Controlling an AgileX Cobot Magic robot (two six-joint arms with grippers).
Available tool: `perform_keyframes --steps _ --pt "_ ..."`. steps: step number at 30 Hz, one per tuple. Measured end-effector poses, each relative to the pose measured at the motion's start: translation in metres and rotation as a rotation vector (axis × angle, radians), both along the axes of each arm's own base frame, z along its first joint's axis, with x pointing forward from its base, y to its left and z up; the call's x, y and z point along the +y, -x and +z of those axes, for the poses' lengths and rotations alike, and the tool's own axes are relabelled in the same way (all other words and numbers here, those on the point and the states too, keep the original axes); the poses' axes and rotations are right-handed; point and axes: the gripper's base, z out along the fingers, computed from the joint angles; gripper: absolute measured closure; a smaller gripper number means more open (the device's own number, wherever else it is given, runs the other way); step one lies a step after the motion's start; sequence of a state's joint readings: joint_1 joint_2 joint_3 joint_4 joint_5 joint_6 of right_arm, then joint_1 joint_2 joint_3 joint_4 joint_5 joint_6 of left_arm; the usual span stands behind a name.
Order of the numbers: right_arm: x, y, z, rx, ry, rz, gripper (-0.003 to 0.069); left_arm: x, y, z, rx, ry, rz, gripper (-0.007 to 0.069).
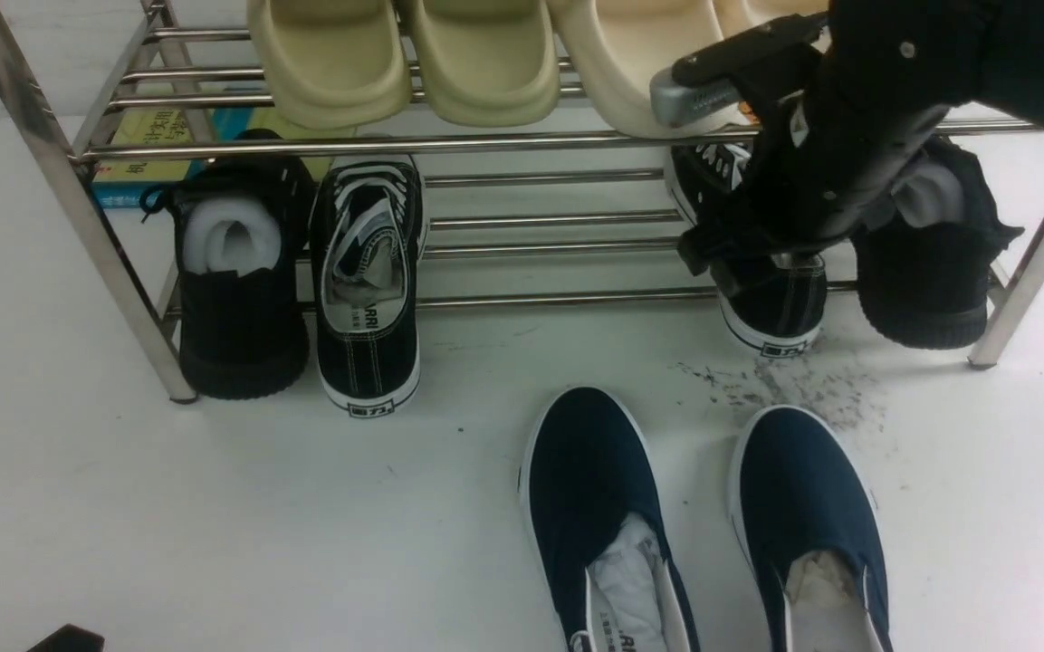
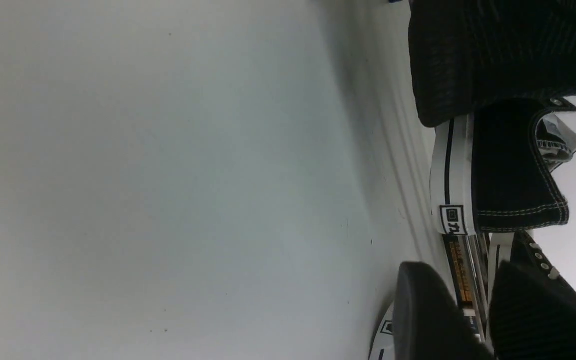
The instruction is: Take the shoes off the shelf with your hand on the white table.
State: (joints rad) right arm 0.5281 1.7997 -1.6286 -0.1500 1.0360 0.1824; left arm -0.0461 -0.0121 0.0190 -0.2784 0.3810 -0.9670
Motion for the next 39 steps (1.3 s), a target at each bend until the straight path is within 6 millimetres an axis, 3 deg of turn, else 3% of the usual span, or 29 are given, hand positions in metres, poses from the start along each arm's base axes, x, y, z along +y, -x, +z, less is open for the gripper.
perform_keyframes --steps 13,18,22,25,26,27,29,33,39 --pt "0.010 -0.023 -0.033 -0.024 0.028 0.003 0.0154 0.002 -0.002 0.004 -0.064 0.004 0.021 0.0391" --pt "0.009 -0.033 -0.046 -0.057 0.067 -0.061 0.0195 0.002 -0.003 0.006 -0.086 0.006 0.027 0.0391" --pt "0.008 -0.037 -0.054 -0.060 0.092 -0.092 0.0309 0.002 -0.003 0.006 -0.092 0.006 0.029 0.0389" --pt "0.008 -0.037 -0.055 -0.058 0.090 -0.096 0.0483 0.002 -0.003 0.006 -0.092 0.006 0.029 0.0389" --pt "0.008 -0.037 -0.055 -0.056 0.090 -0.096 0.0496 0.002 -0.003 0.006 -0.092 0.006 0.029 0.0389" --pt "0.008 -0.037 -0.055 -0.054 0.086 -0.098 0.0595 0.002 -0.003 0.006 -0.093 0.006 0.029 0.0389" --pt "0.008 -0.034 -0.052 -0.045 0.082 -0.104 0.0649 0.002 -0.003 0.006 -0.093 0.006 0.029 0.0389" --pt "0.002 -0.025 -0.040 -0.011 0.087 -0.126 0.0652 0.002 -0.003 0.006 -0.093 0.006 0.029 0.0389" --pt "-0.009 0.007 0.006 0.038 0.040 -0.098 0.0652 0.002 -0.003 0.006 -0.093 0.006 0.029 0.0389"
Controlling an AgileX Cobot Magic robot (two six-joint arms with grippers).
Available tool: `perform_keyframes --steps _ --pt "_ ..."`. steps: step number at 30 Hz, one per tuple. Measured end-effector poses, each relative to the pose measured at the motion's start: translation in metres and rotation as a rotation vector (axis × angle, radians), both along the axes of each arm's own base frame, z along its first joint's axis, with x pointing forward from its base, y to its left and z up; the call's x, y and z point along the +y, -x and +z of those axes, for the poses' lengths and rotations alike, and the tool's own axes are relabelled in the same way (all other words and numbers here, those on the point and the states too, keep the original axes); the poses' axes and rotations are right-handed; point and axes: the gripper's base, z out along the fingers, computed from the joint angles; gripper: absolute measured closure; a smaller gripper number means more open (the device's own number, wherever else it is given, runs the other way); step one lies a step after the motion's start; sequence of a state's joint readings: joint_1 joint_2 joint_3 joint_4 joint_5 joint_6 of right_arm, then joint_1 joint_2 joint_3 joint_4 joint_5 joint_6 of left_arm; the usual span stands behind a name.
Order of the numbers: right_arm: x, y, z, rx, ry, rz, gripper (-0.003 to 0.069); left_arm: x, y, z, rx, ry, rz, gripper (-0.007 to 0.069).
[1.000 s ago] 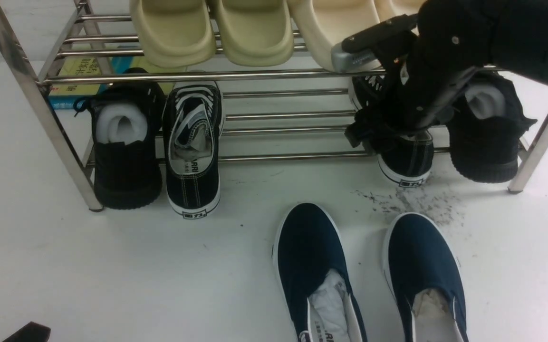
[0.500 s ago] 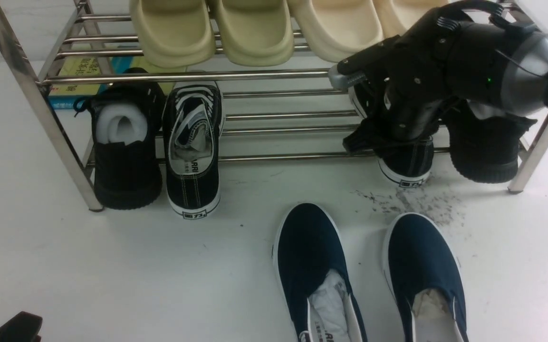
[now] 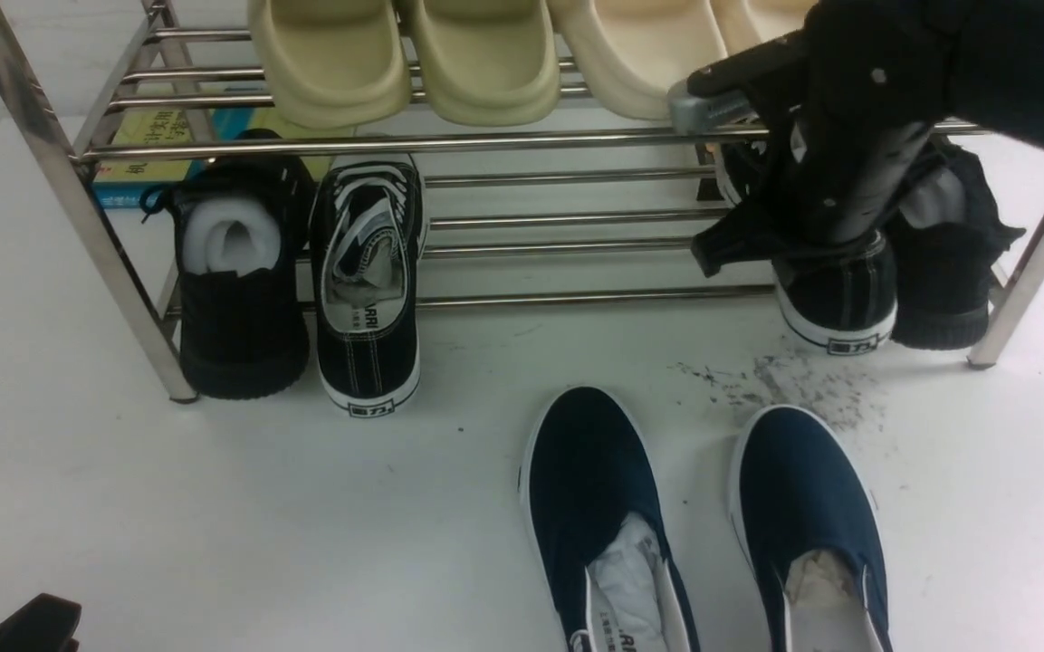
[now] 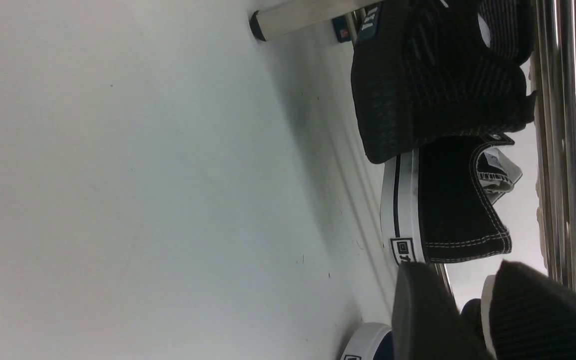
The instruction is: Take the shoes off the shelf with your hand on the white table.
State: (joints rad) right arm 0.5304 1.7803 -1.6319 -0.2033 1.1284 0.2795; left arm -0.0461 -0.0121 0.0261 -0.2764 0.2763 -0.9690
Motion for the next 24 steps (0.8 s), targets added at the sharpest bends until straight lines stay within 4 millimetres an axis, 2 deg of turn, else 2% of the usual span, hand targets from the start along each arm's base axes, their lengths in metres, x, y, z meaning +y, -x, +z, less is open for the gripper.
perform_keyframes --steps 7,12,16,18,20,24 --pt "-0.005 0.036 0.034 0.092 -0.096 0.097 0.0652 0.000 0.000 0.000 0.000 0.000 0.000 0.0389" --pt "-0.009 0.057 0.057 0.074 -0.176 0.153 0.0652 0.000 0.000 0.000 0.000 0.000 0.000 0.0389" --pt "-0.023 0.091 0.076 0.049 -0.244 0.178 0.0650 0.000 0.000 0.000 0.000 0.000 0.000 0.0387" --pt "-0.028 0.101 0.076 0.052 -0.251 0.179 0.0649 0.000 0.000 0.000 0.000 0.000 0.000 0.0386" --pt "-0.044 0.133 0.077 0.056 -0.285 0.186 0.0648 0.000 0.000 0.000 0.000 0.000 0.000 0.0385" --pt "-0.063 0.170 0.072 0.056 -0.318 0.192 0.0648 0.000 0.000 0.000 0.000 0.000 0.000 0.0385"
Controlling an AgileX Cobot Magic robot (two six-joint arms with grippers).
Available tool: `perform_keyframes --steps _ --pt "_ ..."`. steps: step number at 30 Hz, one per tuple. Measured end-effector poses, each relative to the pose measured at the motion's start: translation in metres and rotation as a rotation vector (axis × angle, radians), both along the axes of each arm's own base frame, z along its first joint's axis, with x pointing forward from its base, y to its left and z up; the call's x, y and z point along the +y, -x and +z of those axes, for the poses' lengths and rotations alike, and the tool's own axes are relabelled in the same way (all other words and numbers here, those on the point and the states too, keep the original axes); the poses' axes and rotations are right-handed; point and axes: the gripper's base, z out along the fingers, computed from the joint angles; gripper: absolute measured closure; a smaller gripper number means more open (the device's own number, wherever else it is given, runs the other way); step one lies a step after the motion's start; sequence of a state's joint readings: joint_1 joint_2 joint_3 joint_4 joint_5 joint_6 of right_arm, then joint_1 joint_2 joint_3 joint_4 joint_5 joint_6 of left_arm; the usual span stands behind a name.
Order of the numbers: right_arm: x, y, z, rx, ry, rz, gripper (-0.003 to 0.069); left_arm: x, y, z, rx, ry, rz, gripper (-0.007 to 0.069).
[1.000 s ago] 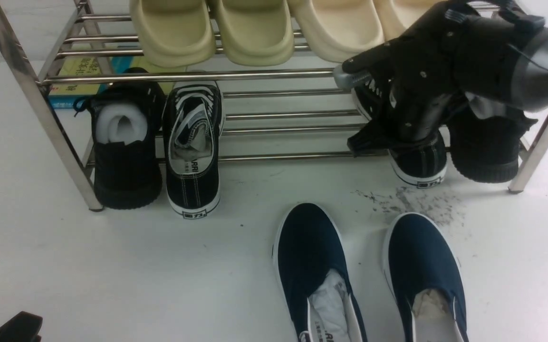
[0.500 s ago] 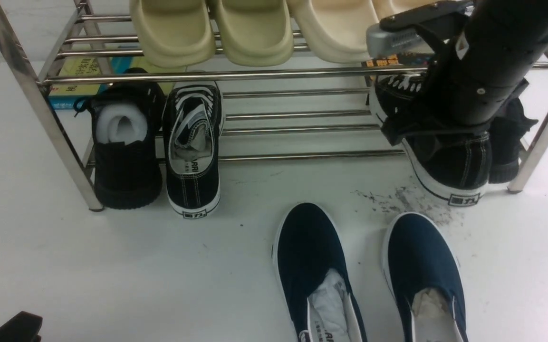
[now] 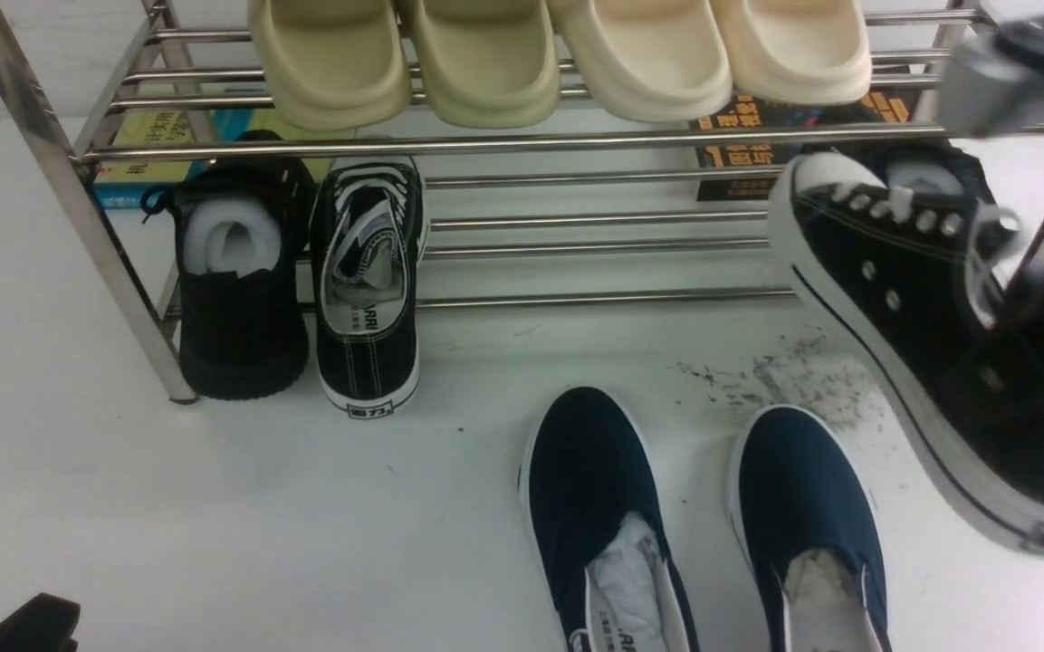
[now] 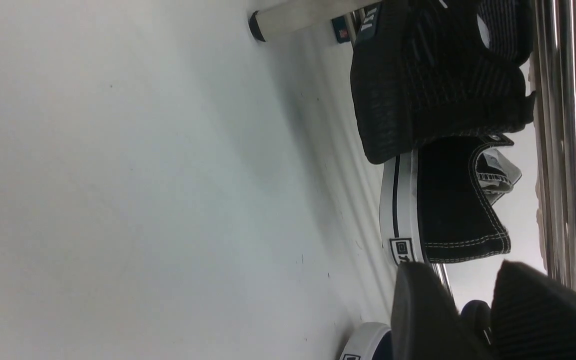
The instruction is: Take the shoes off the shelf with your hand on the white table.
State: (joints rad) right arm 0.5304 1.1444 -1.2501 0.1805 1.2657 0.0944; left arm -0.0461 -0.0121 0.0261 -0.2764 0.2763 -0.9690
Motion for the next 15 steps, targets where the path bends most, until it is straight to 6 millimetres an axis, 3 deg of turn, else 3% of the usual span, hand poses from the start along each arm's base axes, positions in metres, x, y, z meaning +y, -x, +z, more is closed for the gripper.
perform_keyframes --steps 5,10,15 --pt "-0.016 0.031 -0.019 0.042 -0.015 -0.026 0.0645 0.000 0.000 0.000 0.000 0.000 0.000 0.0385" --pt "-0.027 0.048 -0.035 0.061 -0.002 -0.046 0.0645 0.000 0.000 0.000 0.000 0.000 0.000 0.0385" --pt "-0.046 0.064 -0.065 0.095 0.074 -0.138 0.0644 0.000 0.000 0.000 0.000 0.000 0.000 0.0385"
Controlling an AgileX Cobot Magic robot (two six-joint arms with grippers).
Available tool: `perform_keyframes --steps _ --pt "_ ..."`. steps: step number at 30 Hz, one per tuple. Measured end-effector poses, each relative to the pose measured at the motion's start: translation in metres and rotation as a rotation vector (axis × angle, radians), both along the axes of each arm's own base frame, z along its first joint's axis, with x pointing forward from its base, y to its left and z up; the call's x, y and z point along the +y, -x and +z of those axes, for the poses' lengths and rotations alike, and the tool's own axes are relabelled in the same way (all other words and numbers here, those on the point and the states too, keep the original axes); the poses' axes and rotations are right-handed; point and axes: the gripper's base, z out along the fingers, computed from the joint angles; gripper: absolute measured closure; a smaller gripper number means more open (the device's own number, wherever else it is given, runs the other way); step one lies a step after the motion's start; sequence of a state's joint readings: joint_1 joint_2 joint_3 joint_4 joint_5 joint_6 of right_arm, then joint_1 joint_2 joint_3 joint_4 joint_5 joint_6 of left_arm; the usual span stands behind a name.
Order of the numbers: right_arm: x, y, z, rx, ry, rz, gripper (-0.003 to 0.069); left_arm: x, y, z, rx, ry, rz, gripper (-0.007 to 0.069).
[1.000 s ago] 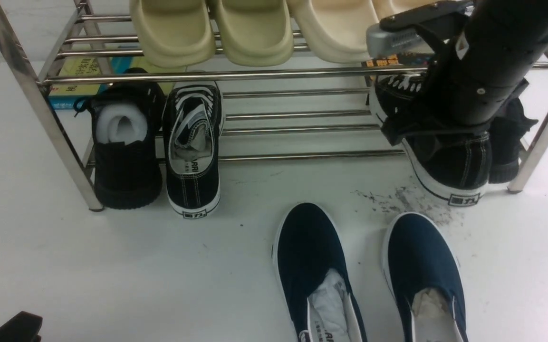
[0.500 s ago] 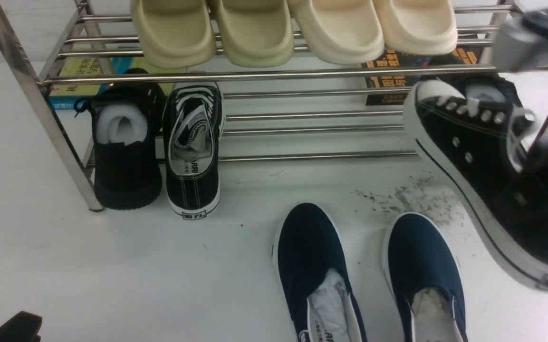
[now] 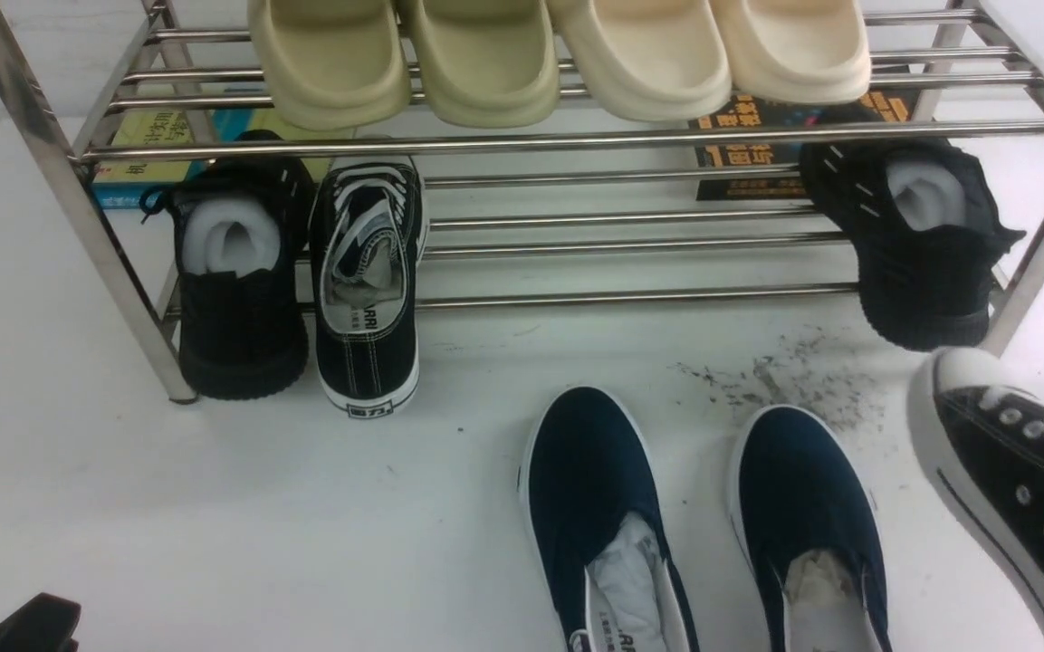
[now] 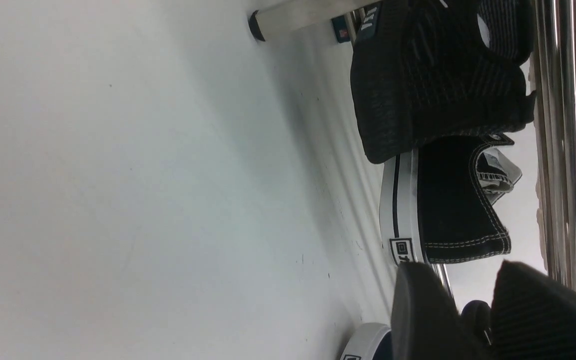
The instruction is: Take the shoes off the shelf with your hand on the white table.
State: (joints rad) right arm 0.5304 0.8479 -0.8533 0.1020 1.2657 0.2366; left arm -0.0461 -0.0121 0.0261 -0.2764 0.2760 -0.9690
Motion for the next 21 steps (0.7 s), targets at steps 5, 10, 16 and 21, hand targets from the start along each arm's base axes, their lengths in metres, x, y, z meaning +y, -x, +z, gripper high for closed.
perform_keyframes --steps 5,10,16,21 --pt "-0.004 0.002 -0.009 0.015 0.025 -0.038 0.0643 0.000 0.000 0.000 0.000 0.000 0.000 0.0385" --pt "0.004 0.002 0.006 0.023 -0.066 -0.029 0.0643 0.000 0.000 0.004 -0.014 -0.010 -0.003 0.0386" --pt "0.004 -0.007 0.002 0.016 0.001 -0.033 0.0643 0.000 0.003 0.025 -0.085 -0.085 -0.015 0.0386" --pt "-0.005 -0.015 0.001 -0.035 0.106 -0.067 0.0643 0.000 0.004 0.034 -0.111 -0.114 -0.020 0.0386"
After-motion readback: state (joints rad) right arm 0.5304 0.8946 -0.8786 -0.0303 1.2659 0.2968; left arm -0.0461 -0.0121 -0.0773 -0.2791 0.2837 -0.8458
